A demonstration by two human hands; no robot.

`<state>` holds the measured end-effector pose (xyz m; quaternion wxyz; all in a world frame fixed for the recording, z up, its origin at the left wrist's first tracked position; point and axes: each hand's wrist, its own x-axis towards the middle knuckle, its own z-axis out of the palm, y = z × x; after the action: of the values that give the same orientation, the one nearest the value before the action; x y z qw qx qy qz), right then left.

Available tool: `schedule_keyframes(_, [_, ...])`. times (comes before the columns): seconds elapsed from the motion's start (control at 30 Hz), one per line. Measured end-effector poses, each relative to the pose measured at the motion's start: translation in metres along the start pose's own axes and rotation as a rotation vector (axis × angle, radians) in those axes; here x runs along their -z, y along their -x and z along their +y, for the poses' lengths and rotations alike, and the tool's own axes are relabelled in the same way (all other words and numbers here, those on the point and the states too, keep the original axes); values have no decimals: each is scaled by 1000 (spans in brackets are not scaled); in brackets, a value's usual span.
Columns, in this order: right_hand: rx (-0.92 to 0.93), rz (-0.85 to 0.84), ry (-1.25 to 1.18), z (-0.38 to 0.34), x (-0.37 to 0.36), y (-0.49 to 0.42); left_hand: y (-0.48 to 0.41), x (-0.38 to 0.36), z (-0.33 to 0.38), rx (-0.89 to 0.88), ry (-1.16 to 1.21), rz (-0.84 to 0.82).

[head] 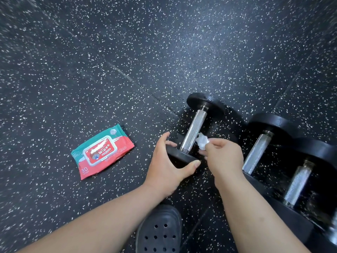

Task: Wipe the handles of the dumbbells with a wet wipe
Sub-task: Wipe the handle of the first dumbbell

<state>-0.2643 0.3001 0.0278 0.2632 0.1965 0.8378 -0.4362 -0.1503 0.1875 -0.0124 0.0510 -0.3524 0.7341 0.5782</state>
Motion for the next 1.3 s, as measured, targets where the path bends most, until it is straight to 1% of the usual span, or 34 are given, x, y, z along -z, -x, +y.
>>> schedule_keyframes(0.1, [94,40,4,-10,1,1,-1,0,0,1,-1,-1])
schedule_keyframes(0.2, [164,11,43,-17,-6,2,-1,0,0,-2,-3,5])
schedule_keyframes(0.3, [180,17,42,-17,-12,3,0,0,1,0,-7,8])
schedule_keyframes(0.37, [150,42,-9,-15,-14,3,0,0,1,3,-4,7])
schedule_keyframes(0.53, [5,56,-270,-8,-22,-1,0,0,0,-1,-1,7])
schedule_keyframes(0.6, [-64,31,-356,-8,-24,-2,-1,0,0,-3,-2,8])
schedule_keyframes(0.7, [-113,-26,-408,-9,-22,0,-1,0,1,-7,2,11])
schedule_keyframes(0.77, [-117,-40,-381,-8,-20,1,0,0,0,-9,5,9])
schedule_keyframes(0.87, [-28,6,-189,-4,-17,4,-1,0,-1,-10,4,6])
schedule_keyframes(0.97, [41,14,-59,-2,-14,10,-1,0,0,-10,-3,10])
schedule_keyframes(1.1, [-34,8,-86,-2,-20,8,-1,1,0,-9,3,3])
schedule_keyframes(1.2, [-104,-67,-49,0,-23,-3,-1,1,-1,-11,10,4])
schedule_keyframes(1.3, [-184,-240,-128,1,-24,-10,-1,1,-1,-12,7,3])
